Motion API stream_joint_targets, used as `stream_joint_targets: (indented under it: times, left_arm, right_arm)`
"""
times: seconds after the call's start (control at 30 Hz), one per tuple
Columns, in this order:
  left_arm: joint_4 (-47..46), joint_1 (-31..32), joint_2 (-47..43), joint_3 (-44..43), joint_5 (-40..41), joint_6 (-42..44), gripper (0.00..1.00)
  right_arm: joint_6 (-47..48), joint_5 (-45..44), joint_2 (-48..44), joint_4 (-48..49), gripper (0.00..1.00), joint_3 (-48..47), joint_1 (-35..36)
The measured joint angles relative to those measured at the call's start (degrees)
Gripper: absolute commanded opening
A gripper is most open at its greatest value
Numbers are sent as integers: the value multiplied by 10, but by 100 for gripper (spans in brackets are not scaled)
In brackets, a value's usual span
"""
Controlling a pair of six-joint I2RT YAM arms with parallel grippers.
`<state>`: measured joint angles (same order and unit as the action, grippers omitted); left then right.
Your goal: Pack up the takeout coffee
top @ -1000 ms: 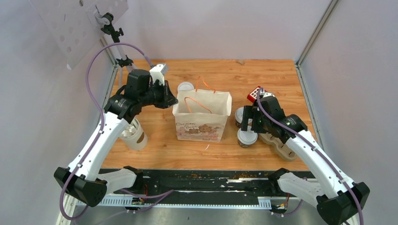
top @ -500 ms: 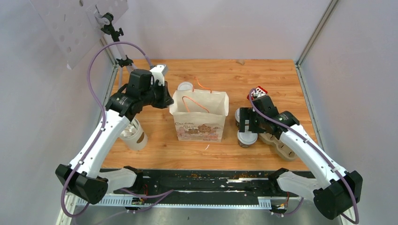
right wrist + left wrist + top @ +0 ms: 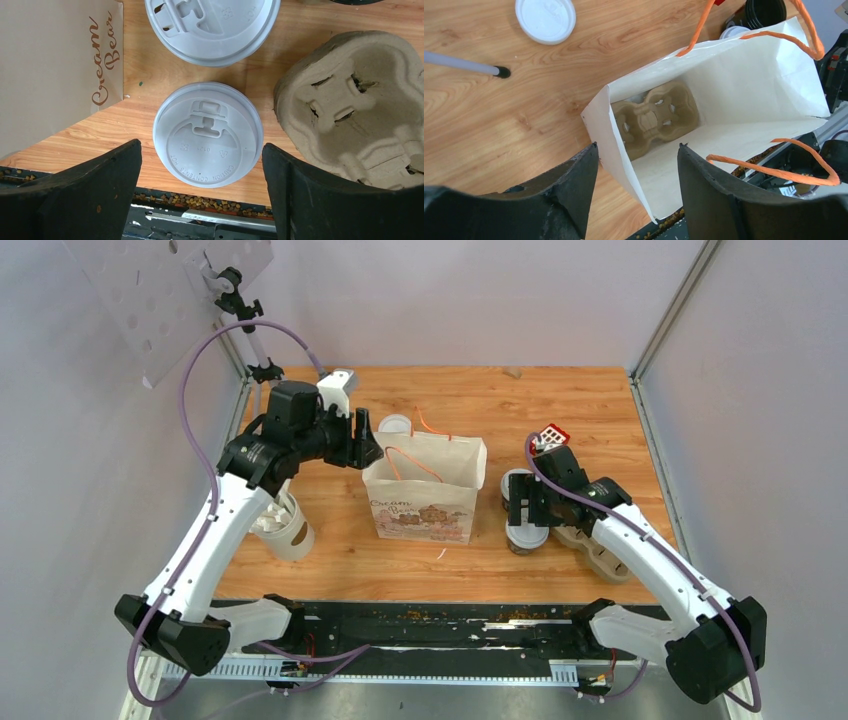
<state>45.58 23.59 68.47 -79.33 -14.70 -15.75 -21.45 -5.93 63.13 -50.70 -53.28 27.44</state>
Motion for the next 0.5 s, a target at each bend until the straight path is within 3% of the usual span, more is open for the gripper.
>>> stream_joint_targets:
  times: [0.27,0.33,0.4,0.5]
  left_arm:
    - [10,0,-16,-3,2,9,77]
    - [16,0,-19,-3,3,11,84]
    - [21,0,-23,-3,6,15,99]
    - [28,0,-28,-4,14,23,100]
  right_arm:
    - [10,0,0,9,88,10,0]
    - [12,0,2,9,88,13,0]
    - [14,0,4,9,88,15,0]
    - [16,0,7,8,87,19,0]
